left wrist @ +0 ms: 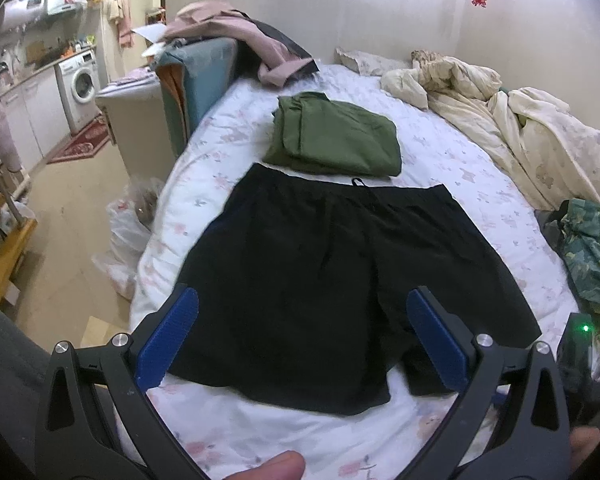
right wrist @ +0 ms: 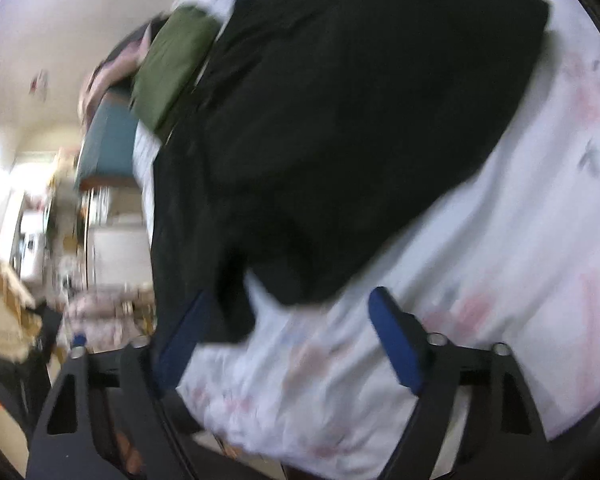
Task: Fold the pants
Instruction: 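Grasp one leg hem of the black shorts with the right gripper and lift it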
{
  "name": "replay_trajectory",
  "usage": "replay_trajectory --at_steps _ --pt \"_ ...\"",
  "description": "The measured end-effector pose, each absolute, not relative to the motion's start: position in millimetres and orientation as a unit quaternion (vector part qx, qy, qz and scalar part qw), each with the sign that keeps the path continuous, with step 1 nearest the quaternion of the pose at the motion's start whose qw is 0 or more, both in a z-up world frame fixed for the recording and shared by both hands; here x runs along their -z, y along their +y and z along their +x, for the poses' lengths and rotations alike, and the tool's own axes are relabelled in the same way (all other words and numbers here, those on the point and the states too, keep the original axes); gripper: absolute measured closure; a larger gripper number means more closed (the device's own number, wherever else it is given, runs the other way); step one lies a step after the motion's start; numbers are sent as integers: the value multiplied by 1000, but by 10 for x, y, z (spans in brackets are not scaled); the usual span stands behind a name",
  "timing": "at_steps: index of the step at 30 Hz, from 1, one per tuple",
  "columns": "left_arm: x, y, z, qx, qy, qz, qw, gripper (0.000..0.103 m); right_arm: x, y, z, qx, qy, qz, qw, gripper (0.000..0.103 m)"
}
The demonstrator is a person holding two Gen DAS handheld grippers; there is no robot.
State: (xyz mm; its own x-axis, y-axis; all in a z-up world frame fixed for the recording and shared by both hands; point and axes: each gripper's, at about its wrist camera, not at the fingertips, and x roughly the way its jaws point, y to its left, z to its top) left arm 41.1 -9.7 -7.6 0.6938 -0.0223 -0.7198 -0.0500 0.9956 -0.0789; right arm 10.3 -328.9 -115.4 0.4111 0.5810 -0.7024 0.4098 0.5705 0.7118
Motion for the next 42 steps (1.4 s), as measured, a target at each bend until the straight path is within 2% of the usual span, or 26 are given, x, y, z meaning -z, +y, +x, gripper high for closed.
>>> replay_trajectory --at_steps 7,13,14,15,16,19,23,29,34,39,40,41,42 --pt "154 -108 536 -8 409 -56 911 0 1312 -4033 70 84 439 554 703 34" --pt "182 -287 677 0 420 -33 907 0 1298 -4149 187 115 410 542 725 38" --pt "182 -319 709 3 423 -30 906 0 1284 -4143 160 115 408 535 731 54" --pt "188 -364 749 5 429 -25 903 0 1261 -4132 171 112 409 524 739 83" --pt "192 -400 801 7 436 -22 900 0 1233 -4155 171 107 404 522 743 88" --pt "232 -499 1062 23 474 -31 880 0 1039 -4248 139 50 358 526 770 89" --pt "267 -548 1516 17 511 -61 857 0 712 -4094 198 10 338 473 814 89" --pt "286 -1299 2433 59 544 13 837 1 552 -3866 336 -59 328 452 827 90" --pt "648 -2099 3181 117 634 31 764 2 449 -3497 514 -138 362 379 841 90" --pt "933 -2915 3588 139 634 104 753 2 582 -3315 704 -164 398 370 823 91" --pt "1036 -3014 3637 135 636 121 750 3 602 -3291 737 -168 404 367 821 91" --pt "1122 -3040 3685 129 639 133 747 9 615 -3269 755 -170 410 362 820 91" --pt "1286 -3123 3732 128 651 148 733 21 624 -3232 778 -173 416 353 820 91"
